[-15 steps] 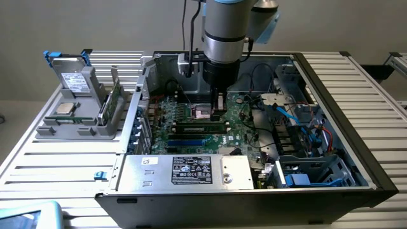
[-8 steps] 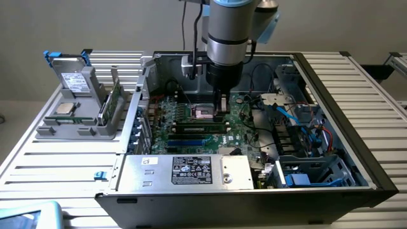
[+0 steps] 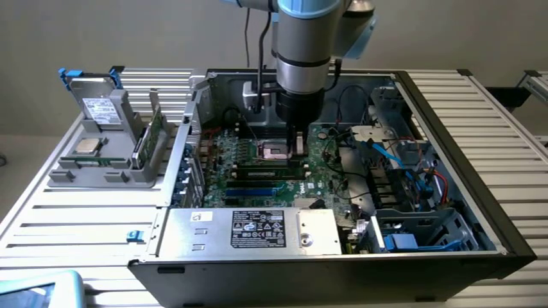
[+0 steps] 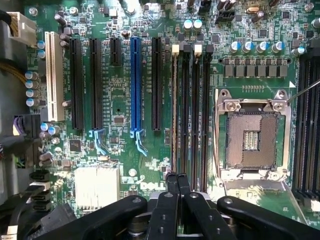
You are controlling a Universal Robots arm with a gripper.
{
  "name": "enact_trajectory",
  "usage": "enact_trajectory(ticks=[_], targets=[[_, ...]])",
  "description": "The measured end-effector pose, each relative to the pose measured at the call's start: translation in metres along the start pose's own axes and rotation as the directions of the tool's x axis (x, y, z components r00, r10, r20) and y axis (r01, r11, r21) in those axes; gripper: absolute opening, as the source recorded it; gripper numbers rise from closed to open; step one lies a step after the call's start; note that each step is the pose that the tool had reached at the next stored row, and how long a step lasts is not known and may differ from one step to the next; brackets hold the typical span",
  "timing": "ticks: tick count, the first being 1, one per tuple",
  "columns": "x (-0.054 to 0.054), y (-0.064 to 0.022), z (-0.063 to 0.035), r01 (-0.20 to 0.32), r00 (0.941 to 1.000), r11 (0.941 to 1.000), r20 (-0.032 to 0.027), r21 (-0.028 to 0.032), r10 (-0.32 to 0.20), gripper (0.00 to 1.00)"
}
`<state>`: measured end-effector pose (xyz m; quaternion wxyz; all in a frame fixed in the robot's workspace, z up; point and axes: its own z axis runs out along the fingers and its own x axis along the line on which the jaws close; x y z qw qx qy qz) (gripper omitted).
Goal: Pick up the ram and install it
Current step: 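Press down the ram until it locks into place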
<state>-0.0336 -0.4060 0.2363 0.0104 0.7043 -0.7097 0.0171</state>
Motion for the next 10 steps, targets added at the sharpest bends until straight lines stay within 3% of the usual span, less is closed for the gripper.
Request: enact_trajectory(ticks=[4,10], targets=[[-0.0002,0.0003,0.0026,0.0,1.0,1.0,-0.0033,0.0004,0.0,0.11],[-0.0004,0.0003,0.0049,0.0,1.0,1.0,-0.003,0.005,0.0,0.11]])
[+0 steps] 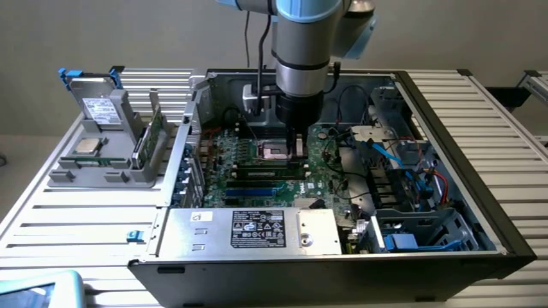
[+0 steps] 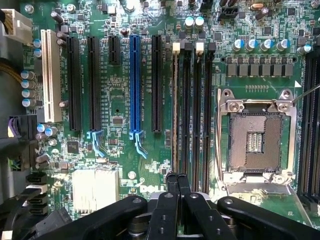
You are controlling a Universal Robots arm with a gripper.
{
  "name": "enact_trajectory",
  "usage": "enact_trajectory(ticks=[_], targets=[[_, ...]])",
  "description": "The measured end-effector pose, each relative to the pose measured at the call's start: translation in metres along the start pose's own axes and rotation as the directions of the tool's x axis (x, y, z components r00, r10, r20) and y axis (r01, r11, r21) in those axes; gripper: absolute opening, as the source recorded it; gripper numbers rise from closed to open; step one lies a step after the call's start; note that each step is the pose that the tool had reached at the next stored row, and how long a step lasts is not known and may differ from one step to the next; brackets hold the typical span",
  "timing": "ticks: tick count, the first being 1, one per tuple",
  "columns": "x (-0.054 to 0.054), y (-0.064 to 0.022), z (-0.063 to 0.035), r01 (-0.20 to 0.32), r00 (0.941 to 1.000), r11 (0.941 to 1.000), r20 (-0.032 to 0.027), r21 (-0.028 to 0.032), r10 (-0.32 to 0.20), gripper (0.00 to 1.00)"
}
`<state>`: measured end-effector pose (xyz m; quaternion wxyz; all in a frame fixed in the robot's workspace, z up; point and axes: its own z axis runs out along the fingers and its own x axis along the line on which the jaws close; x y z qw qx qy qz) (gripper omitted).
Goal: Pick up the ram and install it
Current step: 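Press down the ram until it locks into place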
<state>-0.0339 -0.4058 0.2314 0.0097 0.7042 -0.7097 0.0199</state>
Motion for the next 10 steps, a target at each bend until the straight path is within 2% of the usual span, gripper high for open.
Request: enact_trajectory(ticks=[10], targets=[[-0.0001,0.0009,0.0045,0.0,1.0,1.0,-0.0004,0.0058,0.0,0.11]])
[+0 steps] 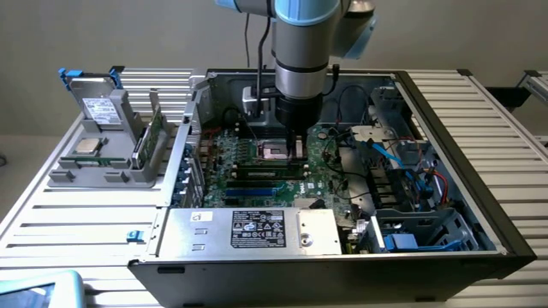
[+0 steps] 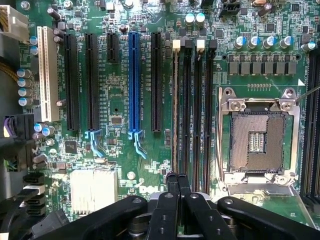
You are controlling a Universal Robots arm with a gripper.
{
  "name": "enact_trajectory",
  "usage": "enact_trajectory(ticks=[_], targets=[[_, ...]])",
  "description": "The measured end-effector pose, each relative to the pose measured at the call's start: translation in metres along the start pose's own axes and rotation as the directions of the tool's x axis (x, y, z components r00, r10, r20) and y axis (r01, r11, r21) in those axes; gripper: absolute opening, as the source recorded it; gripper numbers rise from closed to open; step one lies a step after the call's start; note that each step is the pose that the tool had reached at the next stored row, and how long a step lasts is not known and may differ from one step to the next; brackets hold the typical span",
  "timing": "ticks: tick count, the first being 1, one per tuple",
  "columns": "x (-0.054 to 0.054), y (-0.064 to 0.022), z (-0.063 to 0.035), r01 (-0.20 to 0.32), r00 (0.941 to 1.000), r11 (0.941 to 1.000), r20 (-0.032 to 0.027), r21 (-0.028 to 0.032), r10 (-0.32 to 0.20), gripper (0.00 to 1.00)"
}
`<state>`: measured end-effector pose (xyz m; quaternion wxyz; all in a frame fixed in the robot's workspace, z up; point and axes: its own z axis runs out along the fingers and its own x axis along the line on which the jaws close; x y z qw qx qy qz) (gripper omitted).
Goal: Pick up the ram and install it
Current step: 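Press down the ram until it locks into place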
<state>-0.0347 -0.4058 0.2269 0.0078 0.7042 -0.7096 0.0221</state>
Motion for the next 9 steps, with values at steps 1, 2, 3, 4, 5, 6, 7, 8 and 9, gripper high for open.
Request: enact_trajectory(ticks=[1,2,3,4,5,6,7,8,9], targets=[[0.0,0.0001,0.0,0.0,1.0,1.0,0.0,0.0001,0.0,0.11],[0.0,0.0007,-0.0021,0.0,1.0,1.0,0.0016,0.0006,0.0,0.11],[0.0,0.0015,-0.0061,0.0,1.0,1.0,0.001,0.0005,0.0,0.11],[0.0,0.0032,-0.0106,0.0,1.0,1.0,0.0006,0.0004,0.0,0.11],[0.001,0.0059,-0.0138,0.0,1.0,1.0,0.0006,0.0003,0.0,0.11],[0.001,0.0103,-0.0159,0.0,1.0,1.0,0.0005,0.0003,0.0,0.11],[0.001,0.0148,-0.0168,0.0,1.0,1.0,0.0005,0.0003,0.0,0.11],[0.001,0.0192,-0.017,0.0,1.0,1.0,0.0005,0.0003,0.0,0.11],[0.001,0.0237,-0.0171,0.0,1.0,1.0,0.0005,0.0004,0.0,0.11]])
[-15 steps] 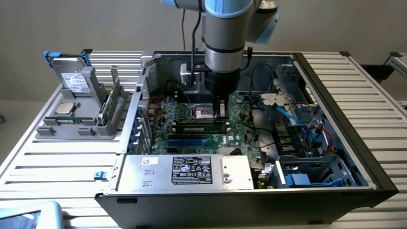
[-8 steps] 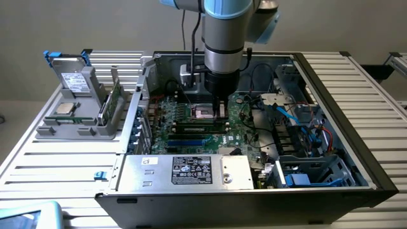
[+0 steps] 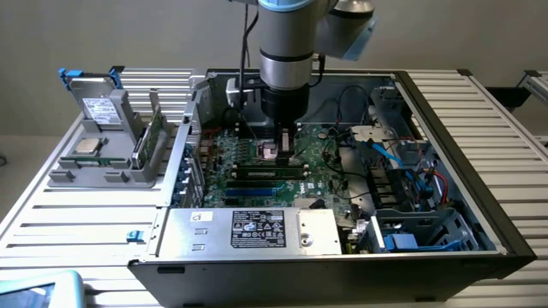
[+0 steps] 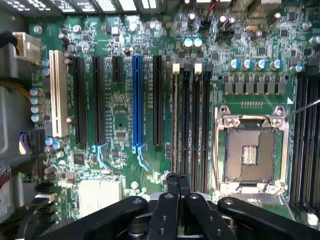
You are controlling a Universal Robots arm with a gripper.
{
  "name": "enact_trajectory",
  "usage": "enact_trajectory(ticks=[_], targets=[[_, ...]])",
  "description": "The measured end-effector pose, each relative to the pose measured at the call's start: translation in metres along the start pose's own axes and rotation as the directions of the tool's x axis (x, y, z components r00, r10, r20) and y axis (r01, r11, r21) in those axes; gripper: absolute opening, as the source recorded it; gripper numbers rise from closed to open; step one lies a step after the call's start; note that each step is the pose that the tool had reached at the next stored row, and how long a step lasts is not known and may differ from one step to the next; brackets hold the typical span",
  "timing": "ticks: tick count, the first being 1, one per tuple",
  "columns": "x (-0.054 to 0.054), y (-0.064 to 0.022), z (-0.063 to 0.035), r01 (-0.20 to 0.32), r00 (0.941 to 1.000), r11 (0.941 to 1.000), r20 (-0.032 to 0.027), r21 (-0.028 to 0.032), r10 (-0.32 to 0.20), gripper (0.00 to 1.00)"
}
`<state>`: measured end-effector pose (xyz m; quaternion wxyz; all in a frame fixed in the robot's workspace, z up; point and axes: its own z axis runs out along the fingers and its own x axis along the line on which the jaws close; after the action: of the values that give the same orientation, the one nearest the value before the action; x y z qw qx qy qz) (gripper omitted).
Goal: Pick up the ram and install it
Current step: 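Press down the ram until it locks into place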
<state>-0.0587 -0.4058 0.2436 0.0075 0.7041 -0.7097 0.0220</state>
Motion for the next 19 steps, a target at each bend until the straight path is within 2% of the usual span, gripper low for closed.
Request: enact_trajectory(ticks=[4,7,11,19], targets=[[0.0,0.0144,0.0001,0.0,1.0,1.0,-0.0001,0.0003,0.0,0.11],[0.0,0.0213,0.0026,0.0,1.0,1.0,0.0001,0.0023,0.0,0.11],[0.0,0.0244,0.006,0.0,1.0,1.0,-0.0004,0.0023,0.0,0.11],[0.0,0.0248,0.0136,0.0,1.0,1.0,-0.0006,0.0023,0.0,0.11]])
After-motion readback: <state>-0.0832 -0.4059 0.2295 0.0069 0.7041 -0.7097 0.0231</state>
